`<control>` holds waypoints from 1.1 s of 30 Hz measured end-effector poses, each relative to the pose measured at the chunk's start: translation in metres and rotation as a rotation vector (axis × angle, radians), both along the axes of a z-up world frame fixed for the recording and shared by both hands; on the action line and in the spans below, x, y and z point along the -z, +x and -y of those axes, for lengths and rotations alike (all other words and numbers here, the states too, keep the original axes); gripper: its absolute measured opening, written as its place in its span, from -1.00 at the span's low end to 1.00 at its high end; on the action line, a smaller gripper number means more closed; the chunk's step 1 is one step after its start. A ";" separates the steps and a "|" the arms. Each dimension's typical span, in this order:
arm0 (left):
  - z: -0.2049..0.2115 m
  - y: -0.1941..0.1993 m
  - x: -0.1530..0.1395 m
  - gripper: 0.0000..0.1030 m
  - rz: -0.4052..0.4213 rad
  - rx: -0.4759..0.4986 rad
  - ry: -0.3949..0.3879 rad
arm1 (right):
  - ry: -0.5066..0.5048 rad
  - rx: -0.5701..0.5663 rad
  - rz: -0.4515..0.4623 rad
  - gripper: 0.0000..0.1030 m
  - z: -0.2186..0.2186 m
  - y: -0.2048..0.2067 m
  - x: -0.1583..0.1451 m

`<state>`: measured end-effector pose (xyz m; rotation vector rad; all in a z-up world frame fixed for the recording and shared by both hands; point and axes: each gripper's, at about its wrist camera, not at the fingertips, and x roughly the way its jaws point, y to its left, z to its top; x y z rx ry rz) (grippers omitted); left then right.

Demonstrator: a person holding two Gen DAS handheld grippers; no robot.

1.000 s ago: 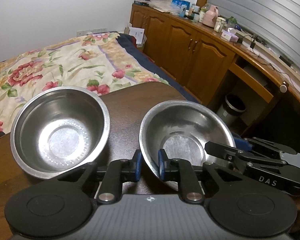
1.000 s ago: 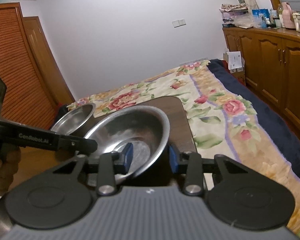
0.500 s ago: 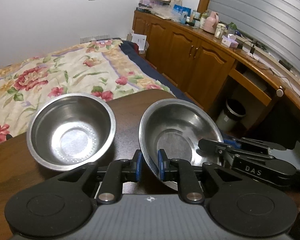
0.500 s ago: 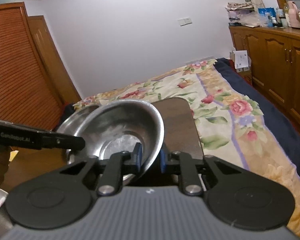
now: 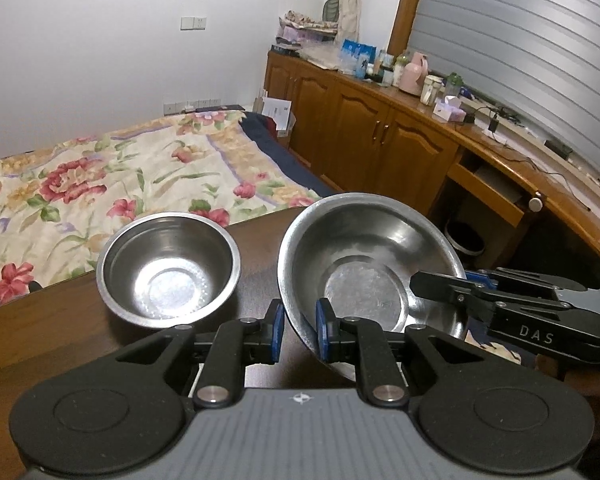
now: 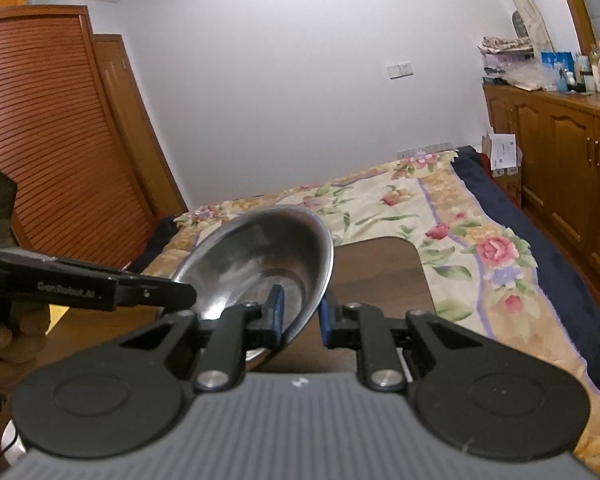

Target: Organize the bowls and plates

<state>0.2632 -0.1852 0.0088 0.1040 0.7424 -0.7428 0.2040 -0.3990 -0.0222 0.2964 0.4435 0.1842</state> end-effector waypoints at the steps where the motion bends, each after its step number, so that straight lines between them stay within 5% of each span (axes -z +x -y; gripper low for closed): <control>1: -0.003 -0.003 0.000 -0.63 0.002 0.000 -0.003 | -0.001 -0.002 0.001 -0.61 -0.002 -0.002 0.000; 33: -0.083 -0.091 0.008 -0.63 -0.020 -0.036 -0.091 | 0.006 -0.106 -0.093 -0.61 -0.051 -0.054 0.019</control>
